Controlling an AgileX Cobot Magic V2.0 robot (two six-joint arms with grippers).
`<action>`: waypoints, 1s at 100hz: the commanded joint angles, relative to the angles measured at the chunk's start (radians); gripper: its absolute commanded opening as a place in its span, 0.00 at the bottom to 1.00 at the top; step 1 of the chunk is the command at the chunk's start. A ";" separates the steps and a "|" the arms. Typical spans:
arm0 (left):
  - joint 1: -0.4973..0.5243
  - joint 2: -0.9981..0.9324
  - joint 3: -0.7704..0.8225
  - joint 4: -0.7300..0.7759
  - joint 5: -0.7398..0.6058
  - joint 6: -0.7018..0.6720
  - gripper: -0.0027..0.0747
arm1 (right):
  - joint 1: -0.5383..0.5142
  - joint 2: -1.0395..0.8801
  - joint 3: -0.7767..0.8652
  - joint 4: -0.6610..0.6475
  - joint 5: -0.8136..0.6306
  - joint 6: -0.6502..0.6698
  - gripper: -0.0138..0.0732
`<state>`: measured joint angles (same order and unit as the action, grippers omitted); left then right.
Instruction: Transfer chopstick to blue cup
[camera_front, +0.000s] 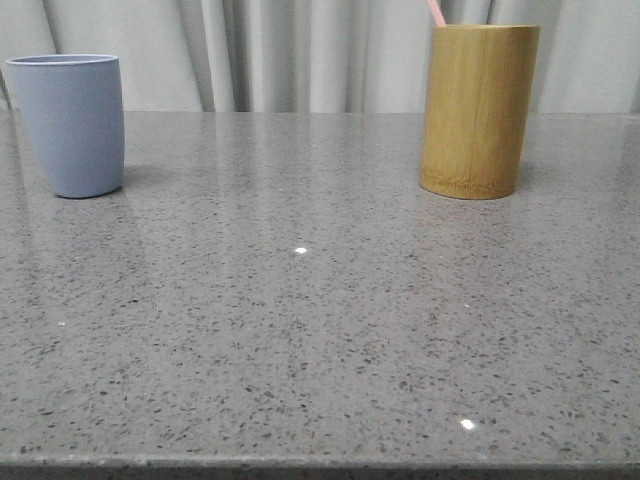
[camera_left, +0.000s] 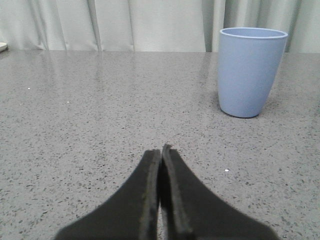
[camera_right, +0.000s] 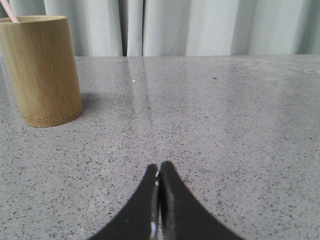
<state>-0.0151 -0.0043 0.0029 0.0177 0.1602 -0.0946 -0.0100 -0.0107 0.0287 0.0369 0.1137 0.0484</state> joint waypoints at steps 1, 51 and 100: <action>0.001 -0.037 0.008 0.002 -0.080 -0.006 0.01 | -0.002 -0.021 0.000 -0.012 -0.074 -0.005 0.04; 0.001 -0.037 0.008 0.002 -0.080 -0.006 0.01 | -0.002 -0.021 0.000 -0.012 -0.075 -0.006 0.04; 0.001 -0.037 0.008 0.002 -0.138 -0.006 0.01 | -0.002 -0.021 0.000 -0.012 -0.078 -0.006 0.04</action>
<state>-0.0151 -0.0043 0.0029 0.0198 0.1254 -0.0946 -0.0100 -0.0107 0.0287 0.0369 0.1137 0.0484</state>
